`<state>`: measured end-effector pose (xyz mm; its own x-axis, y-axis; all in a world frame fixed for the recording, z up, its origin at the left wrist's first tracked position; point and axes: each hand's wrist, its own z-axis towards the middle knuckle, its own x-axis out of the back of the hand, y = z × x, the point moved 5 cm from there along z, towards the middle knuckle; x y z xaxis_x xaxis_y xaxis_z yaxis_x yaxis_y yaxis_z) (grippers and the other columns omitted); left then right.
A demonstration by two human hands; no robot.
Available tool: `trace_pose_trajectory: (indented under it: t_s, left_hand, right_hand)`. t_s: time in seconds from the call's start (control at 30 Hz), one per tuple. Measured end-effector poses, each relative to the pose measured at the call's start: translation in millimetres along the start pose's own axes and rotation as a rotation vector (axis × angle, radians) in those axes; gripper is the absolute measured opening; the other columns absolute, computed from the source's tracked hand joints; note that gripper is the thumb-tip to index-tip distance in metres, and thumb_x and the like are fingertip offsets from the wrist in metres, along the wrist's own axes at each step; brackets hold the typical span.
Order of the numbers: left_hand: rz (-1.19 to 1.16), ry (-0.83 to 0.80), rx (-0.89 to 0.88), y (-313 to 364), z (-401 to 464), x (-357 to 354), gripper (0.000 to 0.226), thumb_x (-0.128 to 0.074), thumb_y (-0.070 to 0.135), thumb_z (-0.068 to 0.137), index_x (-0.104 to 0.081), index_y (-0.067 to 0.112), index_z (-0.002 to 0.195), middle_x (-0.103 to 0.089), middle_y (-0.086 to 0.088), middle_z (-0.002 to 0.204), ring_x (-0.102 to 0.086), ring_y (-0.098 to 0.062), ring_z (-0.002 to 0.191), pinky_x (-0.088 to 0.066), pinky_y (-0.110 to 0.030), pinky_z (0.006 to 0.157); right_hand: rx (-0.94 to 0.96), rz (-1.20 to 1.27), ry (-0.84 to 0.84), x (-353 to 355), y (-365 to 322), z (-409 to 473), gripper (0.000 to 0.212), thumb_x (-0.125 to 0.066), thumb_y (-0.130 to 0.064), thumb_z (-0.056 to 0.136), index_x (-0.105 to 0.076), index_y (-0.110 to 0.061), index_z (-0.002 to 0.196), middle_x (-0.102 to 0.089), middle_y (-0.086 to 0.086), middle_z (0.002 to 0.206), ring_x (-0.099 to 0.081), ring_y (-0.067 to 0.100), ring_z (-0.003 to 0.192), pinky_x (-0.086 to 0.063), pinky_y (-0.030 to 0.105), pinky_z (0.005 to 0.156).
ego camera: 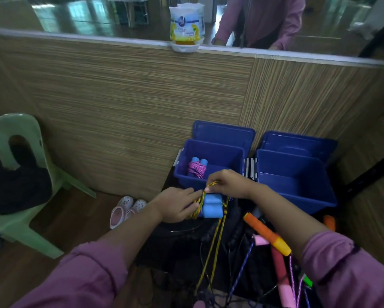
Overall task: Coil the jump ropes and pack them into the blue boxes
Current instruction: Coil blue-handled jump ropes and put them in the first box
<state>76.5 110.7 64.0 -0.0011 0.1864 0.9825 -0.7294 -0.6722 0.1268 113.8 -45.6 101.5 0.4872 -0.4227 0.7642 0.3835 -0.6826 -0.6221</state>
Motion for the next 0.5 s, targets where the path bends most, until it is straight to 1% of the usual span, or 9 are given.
trace_pose_trajectory:
  t_s: [0.07,0.17,0.23,0.3,0.33,0.4,0.5]
  left_hand:
    - [-0.07,0.03,0.011,2,2,11,0.066,-0.024,0.052,0.095,-0.044,0.008,0.141,-0.06,-0.008,0.098,-0.061,-0.027,0.079,-0.044,-0.035,0.063]
    - [-0.104,0.037,0.024,2,5,21,0.081,-0.032,0.072,0.085,-0.04,0.015,0.142,-0.061,-0.002,0.102,-0.062,-0.02,0.086,-0.041,-0.029,0.068]
    - [-0.123,0.045,0.051,1,7,26,0.084,-0.038,0.073,0.082,-0.036,0.019,0.145,-0.064,0.001,0.114,-0.064,-0.018,0.094,-0.044,-0.028,0.074]
    - [-0.159,0.068,0.063,-1,8,30,0.083,-0.04,0.071,0.083,-0.03,0.021,0.148,-0.063,0.002,0.121,-0.064,-0.016,0.098,-0.045,-0.025,0.078]
    - [-0.171,0.075,0.065,-2,8,32,0.081,-0.04,0.07,0.084,-0.028,0.023,0.149,-0.063,0.002,0.122,-0.063,-0.015,0.099,-0.043,-0.023,0.078]
    - [-0.186,0.096,0.058,-4,8,34,0.08,-0.04,0.068,0.085,-0.025,0.025,0.151,-0.065,0.002,0.117,-0.064,-0.015,0.095,-0.047,-0.025,0.077]
    - [-0.216,0.121,0.054,-6,9,36,0.074,-0.041,0.066,0.087,-0.023,0.03,0.15,-0.065,0.001,0.108,-0.064,-0.015,0.09,-0.05,-0.033,0.074]
  right_hand:
    - [-0.027,0.094,0.01,6,6,2,0.015,-0.067,-0.03,0.087,-0.066,-0.015,0.084,-0.06,-0.002,0.077,-0.049,0.003,0.067,-0.04,0.025,0.067]
    - [-0.084,0.312,0.033,10,15,2,0.018,-0.07,-0.028,0.084,-0.069,-0.01,0.086,-0.063,0.004,0.078,-0.053,0.007,0.07,-0.042,0.024,0.066]
    - [-0.124,0.442,0.051,9,21,2,0.023,-0.072,-0.031,0.081,-0.07,-0.009,0.087,-0.065,0.012,0.082,-0.055,0.013,0.074,-0.045,0.026,0.069]
    - [-0.15,0.554,0.06,7,24,3,0.035,-0.074,-0.04,0.076,-0.071,-0.008,0.089,-0.066,0.02,0.091,-0.058,0.019,0.082,-0.047,0.033,0.077]
    - [-0.164,0.637,0.052,5,26,3,0.039,-0.074,-0.041,0.074,-0.071,-0.007,0.091,-0.066,0.02,0.094,-0.059,0.021,0.086,-0.048,0.036,0.082]
    - [-0.201,0.84,0.017,0,28,5,0.037,-0.072,-0.033,0.076,-0.068,-0.002,0.095,-0.068,0.014,0.097,-0.062,0.023,0.092,-0.048,0.039,0.089]
    - [-0.236,1.003,-0.029,-3,24,3,0.026,-0.064,-0.026,0.085,-0.066,-0.003,0.098,-0.07,0.007,0.094,-0.065,0.019,0.089,-0.052,0.031,0.081]
